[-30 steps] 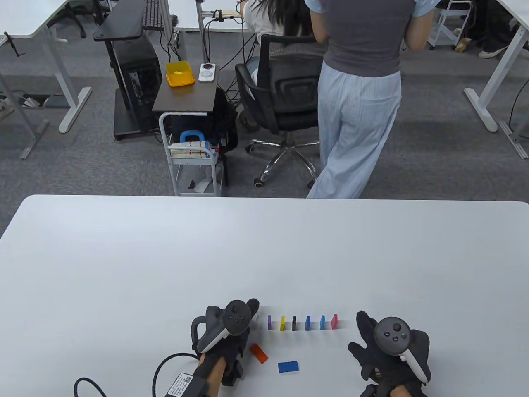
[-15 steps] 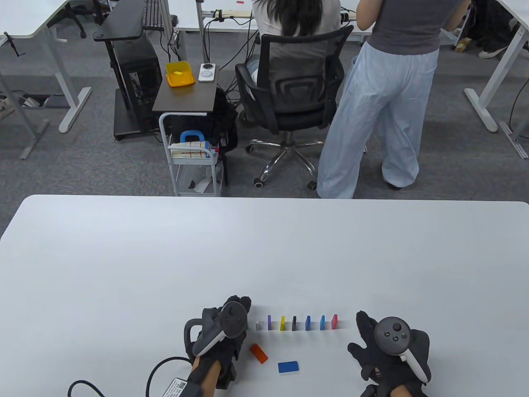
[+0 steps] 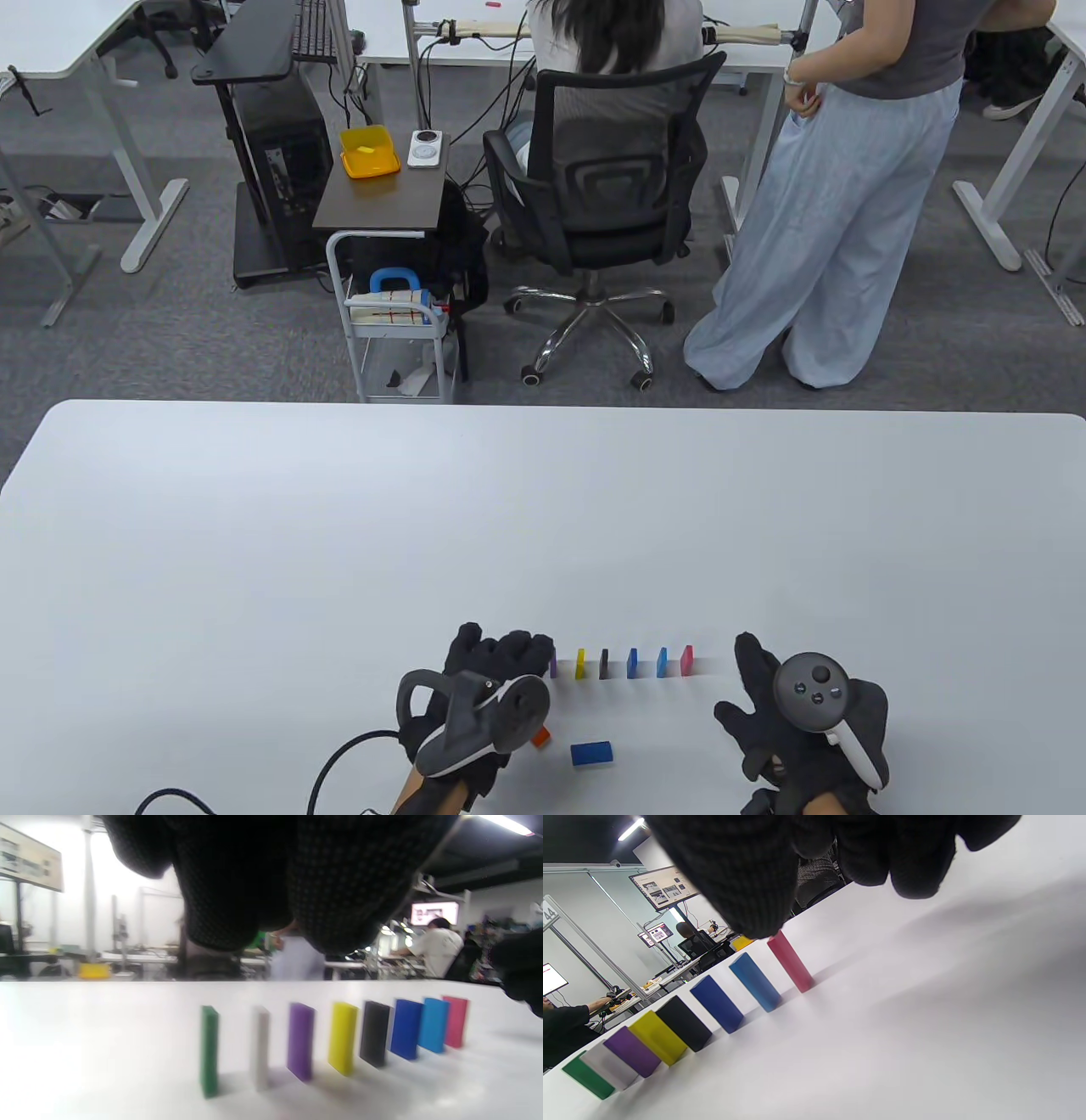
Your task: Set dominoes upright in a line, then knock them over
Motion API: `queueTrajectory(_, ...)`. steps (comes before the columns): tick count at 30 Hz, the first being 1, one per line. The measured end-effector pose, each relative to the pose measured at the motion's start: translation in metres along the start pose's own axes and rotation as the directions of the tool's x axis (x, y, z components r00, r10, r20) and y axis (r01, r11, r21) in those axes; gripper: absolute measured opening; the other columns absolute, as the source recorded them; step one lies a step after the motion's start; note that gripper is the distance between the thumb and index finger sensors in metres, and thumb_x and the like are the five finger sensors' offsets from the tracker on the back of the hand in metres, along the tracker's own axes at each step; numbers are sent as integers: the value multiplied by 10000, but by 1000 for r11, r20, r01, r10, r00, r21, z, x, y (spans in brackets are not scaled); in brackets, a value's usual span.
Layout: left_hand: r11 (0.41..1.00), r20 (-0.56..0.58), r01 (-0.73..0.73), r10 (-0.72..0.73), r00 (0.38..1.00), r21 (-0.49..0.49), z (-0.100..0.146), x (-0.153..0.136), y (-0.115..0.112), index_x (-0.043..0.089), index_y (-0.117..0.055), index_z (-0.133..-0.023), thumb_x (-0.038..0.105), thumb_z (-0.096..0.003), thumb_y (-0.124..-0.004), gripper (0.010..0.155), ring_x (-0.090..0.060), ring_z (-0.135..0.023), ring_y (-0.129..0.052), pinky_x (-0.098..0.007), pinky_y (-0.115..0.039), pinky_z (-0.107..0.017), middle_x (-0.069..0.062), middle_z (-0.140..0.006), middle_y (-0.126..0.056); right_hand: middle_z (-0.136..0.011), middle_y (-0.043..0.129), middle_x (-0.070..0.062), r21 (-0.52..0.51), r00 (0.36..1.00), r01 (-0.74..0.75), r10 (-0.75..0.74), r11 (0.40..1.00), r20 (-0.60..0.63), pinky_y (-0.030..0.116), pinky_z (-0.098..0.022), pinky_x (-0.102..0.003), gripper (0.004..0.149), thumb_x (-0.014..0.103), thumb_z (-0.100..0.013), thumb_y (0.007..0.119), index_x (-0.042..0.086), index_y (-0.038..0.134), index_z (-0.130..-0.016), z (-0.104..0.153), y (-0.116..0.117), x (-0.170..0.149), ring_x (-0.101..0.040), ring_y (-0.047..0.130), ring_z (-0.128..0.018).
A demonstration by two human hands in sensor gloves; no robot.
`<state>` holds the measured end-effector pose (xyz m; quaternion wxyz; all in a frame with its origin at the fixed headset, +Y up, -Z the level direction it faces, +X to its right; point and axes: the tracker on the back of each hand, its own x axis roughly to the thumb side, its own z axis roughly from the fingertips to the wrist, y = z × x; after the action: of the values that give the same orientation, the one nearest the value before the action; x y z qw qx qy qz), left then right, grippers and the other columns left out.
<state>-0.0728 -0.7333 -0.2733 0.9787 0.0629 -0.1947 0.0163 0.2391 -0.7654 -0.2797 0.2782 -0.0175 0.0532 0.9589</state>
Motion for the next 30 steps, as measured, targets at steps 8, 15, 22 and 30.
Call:
queueTrajectory(8, 963, 81, 136, -121, 989, -231, -9, 19, -31, 393, -847, -826, 330, -309, -1004, 545, -91, -517, -1099, -435, -800, -707, 107, -886, -987, -1030, 648, -235, 13, 1000, -4, 4, 1000, -1, 584, -676, -645, 798, 379, -392, 895, 104, 553, -1058, 0, 1, 0, -491, 776, -877)
queueTrajectory(15, 916, 119, 229, -201, 972, -328, -12, 28, -50, 403, -789, -879, 337, -283, -1023, 644, -88, -569, -1088, -441, -783, -726, 125, -955, -928, -1027, 655, -237, 23, 1000, 2, -2, 1000, -7, 585, -675, -646, 786, 379, -391, 897, 103, 576, -1052, -2, 1, -2, -491, 780, -875)
queueTrajectory(22, 892, 145, 289, -253, 957, -348, -15, 34, -61, 390, -787, -882, 329, -281, -1024, 649, -88, -580, -1080, -446, -774, -732, 100, -949, -928, -1024, 661, -237, 26, 1000, 1, 0, 1000, -2, 588, -673, -646, 785, 379, -389, 900, 101, 583, -1050, -1, 1, 0, -490, 785, -871)
queueTrajectory(30, 894, 149, 300, -264, 953, -332, -15, 37, -62, 379, -812, -857, 315, -290, -1020, 608, -73, -557, -1082, -439, -779, -728, 80, -904, -955, -1025, 662, -235, 31, 1000, 7, -7, 999, -8, 588, -675, -644, 785, 381, -388, 901, 103, 584, -1050, -1, 1, -2, -489, 786, -871)
